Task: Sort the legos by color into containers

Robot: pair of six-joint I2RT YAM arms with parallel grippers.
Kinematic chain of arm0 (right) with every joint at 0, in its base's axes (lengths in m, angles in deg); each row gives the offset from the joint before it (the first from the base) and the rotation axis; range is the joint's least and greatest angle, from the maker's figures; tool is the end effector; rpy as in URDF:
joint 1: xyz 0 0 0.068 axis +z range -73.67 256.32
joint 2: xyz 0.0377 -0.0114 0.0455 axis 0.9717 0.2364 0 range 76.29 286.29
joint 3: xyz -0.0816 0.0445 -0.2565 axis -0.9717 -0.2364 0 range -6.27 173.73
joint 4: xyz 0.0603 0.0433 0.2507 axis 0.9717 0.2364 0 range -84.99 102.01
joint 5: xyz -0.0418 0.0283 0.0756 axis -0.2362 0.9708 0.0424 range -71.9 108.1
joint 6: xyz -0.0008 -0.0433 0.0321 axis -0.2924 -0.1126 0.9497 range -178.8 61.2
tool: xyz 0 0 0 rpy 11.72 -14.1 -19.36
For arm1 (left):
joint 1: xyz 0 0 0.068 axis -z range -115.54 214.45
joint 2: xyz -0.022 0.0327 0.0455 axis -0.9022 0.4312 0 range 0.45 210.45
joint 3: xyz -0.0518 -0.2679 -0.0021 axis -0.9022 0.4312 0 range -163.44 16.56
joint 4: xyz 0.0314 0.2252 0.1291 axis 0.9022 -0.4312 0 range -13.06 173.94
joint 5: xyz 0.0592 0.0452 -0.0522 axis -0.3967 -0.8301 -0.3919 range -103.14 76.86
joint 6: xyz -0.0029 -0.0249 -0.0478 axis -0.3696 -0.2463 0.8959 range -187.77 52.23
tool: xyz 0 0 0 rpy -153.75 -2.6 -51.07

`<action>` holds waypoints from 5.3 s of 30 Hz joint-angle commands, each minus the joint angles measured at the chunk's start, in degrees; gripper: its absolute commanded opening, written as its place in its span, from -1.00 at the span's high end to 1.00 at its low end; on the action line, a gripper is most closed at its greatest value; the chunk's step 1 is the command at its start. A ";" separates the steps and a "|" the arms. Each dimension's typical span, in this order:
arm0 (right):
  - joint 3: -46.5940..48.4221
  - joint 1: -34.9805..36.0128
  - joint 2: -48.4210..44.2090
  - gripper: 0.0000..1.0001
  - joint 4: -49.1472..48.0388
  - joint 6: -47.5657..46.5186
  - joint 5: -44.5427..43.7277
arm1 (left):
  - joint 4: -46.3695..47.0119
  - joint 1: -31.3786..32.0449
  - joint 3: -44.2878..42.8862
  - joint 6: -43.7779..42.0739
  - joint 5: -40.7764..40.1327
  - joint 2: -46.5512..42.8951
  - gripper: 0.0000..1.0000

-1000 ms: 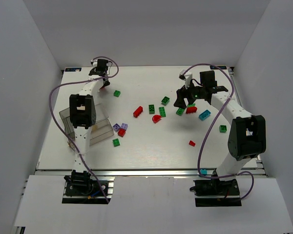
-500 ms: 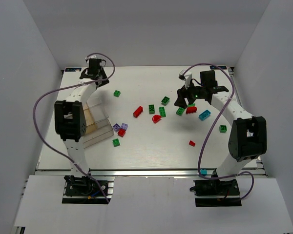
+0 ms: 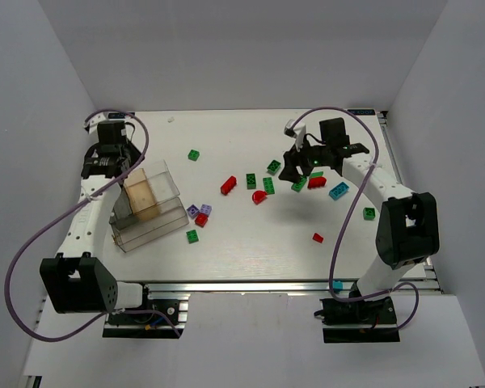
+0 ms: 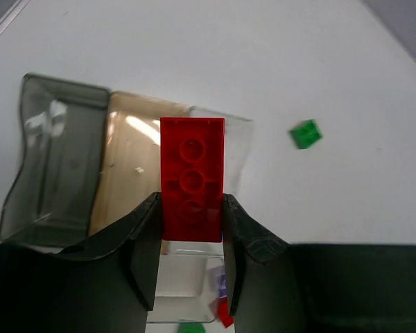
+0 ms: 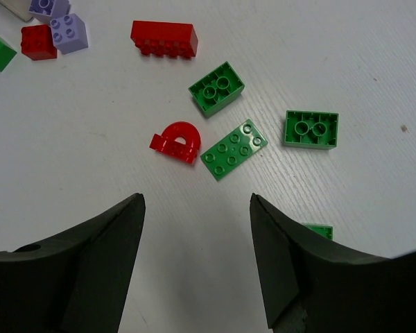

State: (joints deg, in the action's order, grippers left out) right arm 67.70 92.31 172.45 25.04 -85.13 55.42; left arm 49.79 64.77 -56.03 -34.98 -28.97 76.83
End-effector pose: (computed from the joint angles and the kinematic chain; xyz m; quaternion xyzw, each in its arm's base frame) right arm 0.3531 0.1237 0.2704 -0.4334 0.7611 0.2568 0.4085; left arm 0.2917 0.0081 0.3473 -0.3069 0.8376 -0.0052 0.4519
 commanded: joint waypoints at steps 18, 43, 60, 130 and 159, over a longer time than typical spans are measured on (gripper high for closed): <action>0.38 2.73 -0.80 -0.55 0.27 -1.09 -0.06 | -4.43 -17.63 13.36 0.87 6.52 5.27 0.99; 13.20 12.57 13.14 -0.79 10.90 -52.66 15.96 | -2.75 -16.84 11.43 -0.01 30.33 -11.95 -0.45; 37.73 19.96 37.07 -0.69 19.69 -67.18 -0.05 | -17.70 -17.37 12.22 -0.54 30.08 -26.63 -0.92; 61.99 50.37 63.18 0.88 -61.16 37.76 -29.41 | -27.28 -14.12 -6.15 -6.69 22.43 -38.50 -0.93; 30.66 34.57 28.78 0.47 -53.38 39.78 -19.06 | -10.15 -15.26 5.96 -0.54 46.31 -37.37 0.46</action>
State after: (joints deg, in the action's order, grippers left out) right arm 104.01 132.57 213.13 -29.60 -46.55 31.64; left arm 33.03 50.13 -52.71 -37.45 6.39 37.20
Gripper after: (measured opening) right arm 0.252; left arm 0.259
